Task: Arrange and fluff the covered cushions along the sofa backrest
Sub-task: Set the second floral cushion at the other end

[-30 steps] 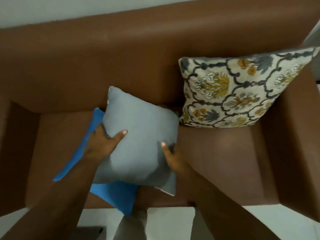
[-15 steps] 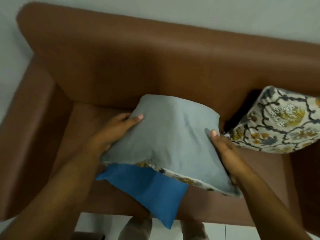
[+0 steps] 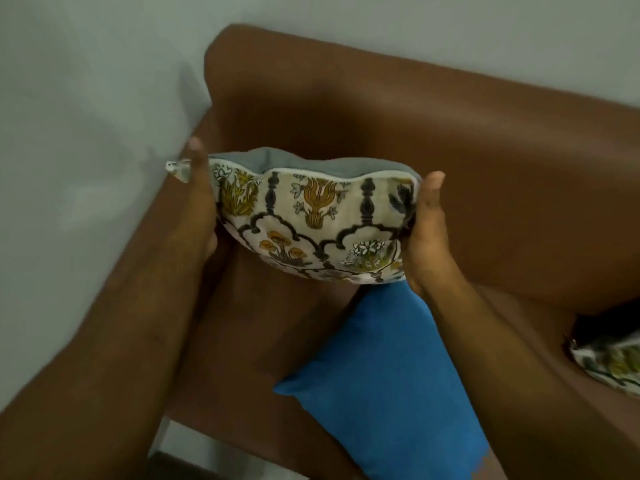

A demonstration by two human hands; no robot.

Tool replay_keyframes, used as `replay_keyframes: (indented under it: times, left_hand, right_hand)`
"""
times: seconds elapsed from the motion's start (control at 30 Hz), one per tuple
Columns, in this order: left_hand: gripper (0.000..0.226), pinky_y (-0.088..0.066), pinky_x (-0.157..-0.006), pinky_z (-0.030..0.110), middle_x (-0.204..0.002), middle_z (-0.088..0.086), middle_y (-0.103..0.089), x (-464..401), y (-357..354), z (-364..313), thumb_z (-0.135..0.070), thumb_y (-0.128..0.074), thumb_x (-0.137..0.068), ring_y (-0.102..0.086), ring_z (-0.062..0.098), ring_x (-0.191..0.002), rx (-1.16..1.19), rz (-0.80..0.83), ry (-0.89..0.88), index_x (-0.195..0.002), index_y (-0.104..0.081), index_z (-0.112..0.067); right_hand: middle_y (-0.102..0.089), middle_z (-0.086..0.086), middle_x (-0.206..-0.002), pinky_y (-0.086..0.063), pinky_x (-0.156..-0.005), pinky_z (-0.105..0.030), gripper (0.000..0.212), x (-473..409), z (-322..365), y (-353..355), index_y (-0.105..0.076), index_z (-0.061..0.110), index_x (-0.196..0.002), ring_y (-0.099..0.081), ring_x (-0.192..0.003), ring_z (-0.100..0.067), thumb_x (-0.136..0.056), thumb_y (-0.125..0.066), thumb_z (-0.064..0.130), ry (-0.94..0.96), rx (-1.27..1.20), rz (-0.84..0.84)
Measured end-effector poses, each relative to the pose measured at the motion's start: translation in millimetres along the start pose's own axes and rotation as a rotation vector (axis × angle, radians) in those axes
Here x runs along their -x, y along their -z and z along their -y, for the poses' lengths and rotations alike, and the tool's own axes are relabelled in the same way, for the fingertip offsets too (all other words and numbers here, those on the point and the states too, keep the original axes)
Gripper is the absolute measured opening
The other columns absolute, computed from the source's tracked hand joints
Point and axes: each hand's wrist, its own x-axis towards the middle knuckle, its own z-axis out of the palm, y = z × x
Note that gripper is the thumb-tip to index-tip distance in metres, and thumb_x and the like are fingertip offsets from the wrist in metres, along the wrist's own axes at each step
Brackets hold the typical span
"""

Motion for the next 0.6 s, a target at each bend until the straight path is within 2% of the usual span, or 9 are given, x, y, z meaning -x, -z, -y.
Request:
replay_keyframes:
  times: [0.07, 0.13, 0.17, 0.27, 0.37, 0.43, 0.5, 0.57, 0.6]
  left_hand:
    - [0.074, -0.055, -0.102, 0.039, -0.121, -0.006, -0.075, -11.2, -6.8, -6.3, -0.084, -0.055, -0.076, -0.07, 0.01, -0.111, -0.048, -0.096, -0.099, -0.125, -0.067, -0.03]
    - [0.068, -0.06, -0.09, 0.032, -0.095, -0.018, -0.078, -26.8, -9.2, -19.4, -0.088, -0.061, -0.064, -0.074, 0.002, -0.091, -0.125, -0.222, -0.171, -0.106, -0.072, -0.035]
    - [0.075, -0.059, -0.089, 0.03, -0.092, -0.02, -0.077, -36.0, -9.9, -26.3, -0.094, -0.06, -0.058, -0.072, 0.001, -0.09, -0.163, -0.273, -0.2, -0.104, -0.073, -0.036]
    - [0.093, -0.054, -0.092, 0.032, -0.097, -0.022, -0.073, -65.2, -13.8, -34.1, -0.108, -0.047, -0.042, -0.068, 0.003, -0.097, -0.282, -0.336, -0.262, -0.104, -0.071, -0.044]
    - [0.112, -0.053, -0.099, 0.042, -0.113, -0.013, -0.073, -90.9, -11.6, -21.3, -0.11, -0.046, -0.038, -0.069, 0.015, -0.104, -0.398, -0.178, -0.168, -0.122, -0.066, -0.04]
    - [0.119, -0.051, -0.102, 0.047, -0.123, -0.006, -0.07, -101.3, -2.8, -5.1, -0.11, -0.043, -0.034, -0.067, 0.021, -0.11, -0.386, -0.144, -0.127, -0.127, -0.058, -0.038]
    - [0.113, -0.051, -0.102, 0.047, -0.124, -0.003, -0.067, -100.1, 0.4, 5.4, -0.11, -0.035, -0.038, -0.066, 0.024, -0.111, -0.364, -0.184, -0.124, -0.125, -0.05, -0.04]
    - [0.103, -0.052, -0.098, 0.038, -0.123, -0.002, -0.063, -90.3, -4.3, 10.8, -0.106, -0.033, -0.056, -0.064, 0.024, -0.115, -0.333, -0.284, -0.182, -0.13, -0.044, -0.035]
    - [0.098, -0.051, -0.1, 0.036, -0.133, 0.001, -0.059, -83.1, -7.8, 13.0, -0.097, -0.035, -0.069, -0.059, 0.023, -0.124, -0.314, -0.356, -0.278, -0.14, -0.041, -0.03]
  right_hand:
    - [-0.07, -0.012, -0.128, -0.054, -0.102, -0.056, 0.114, -11.2, -1.3, -9.1, -0.054, 0.014, -0.136, -0.068, -0.12, -0.029, -0.057, -0.059, 0.096, 0.118, 0.064, -0.036]
    - [-0.073, -0.004, -0.127, -0.057, -0.1, -0.053, 0.088, -23.0, -11.7, -16.1, -0.057, 0.029, -0.13, -0.07, -0.118, -0.022, -0.063, -0.069, 0.085, 0.137, 0.089, -0.099]
    - [-0.074, 0.0, -0.125, -0.058, -0.099, -0.051, 0.074, -30.1, -21.9, -16.4, -0.059, 0.036, -0.125, -0.071, -0.116, -0.019, -0.067, -0.073, 0.08, 0.134, 0.076, -0.125]
    - [-0.076, 0.002, -0.12, -0.059, -0.098, -0.048, 0.056, -49.0, -43.7, -19.3, -0.061, 0.032, -0.128, -0.073, -0.11, -0.016, -0.082, -0.072, 0.064, 0.051, 0.071, -0.252]
    - [-0.073, 0.0, -0.122, -0.055, -0.103, -0.047, 0.051, -71.3, -52.0, -18.9, -0.058, 0.024, -0.133, -0.07, -0.112, -0.02, -0.094, -0.063, 0.056, -0.107, 0.202, -0.35]
    - [-0.073, -0.001, -0.121, -0.055, -0.103, -0.047, 0.045, -79.9, -53.1, -15.0, -0.059, 0.025, -0.128, -0.07, -0.112, -0.021, -0.095, -0.061, 0.056, -0.127, 0.261, -0.348]
    - [-0.071, -0.001, -0.122, -0.055, -0.102, -0.045, 0.036, -81.3, -54.1, -16.1, -0.06, 0.028, -0.121, -0.068, -0.11, -0.015, -0.097, -0.057, 0.055, 0.02, 0.333, -0.373]
    - [-0.052, -0.006, -0.145, -0.045, -0.109, -0.035, 0.058, -71.6, -52.8, -23.3, -0.048, 0.022, -0.14, -0.052, -0.127, -0.009, -0.097, -0.052, 0.06, 0.297, 0.481, -0.472]
    - [-0.039, -0.009, -0.154, -0.039, -0.112, -0.034, 0.069, -64.2, -50.5, -28.3, -0.037, 0.02, -0.15, -0.043, -0.137, -0.013, -0.097, -0.05, 0.063, 0.461, 0.563, -0.513]
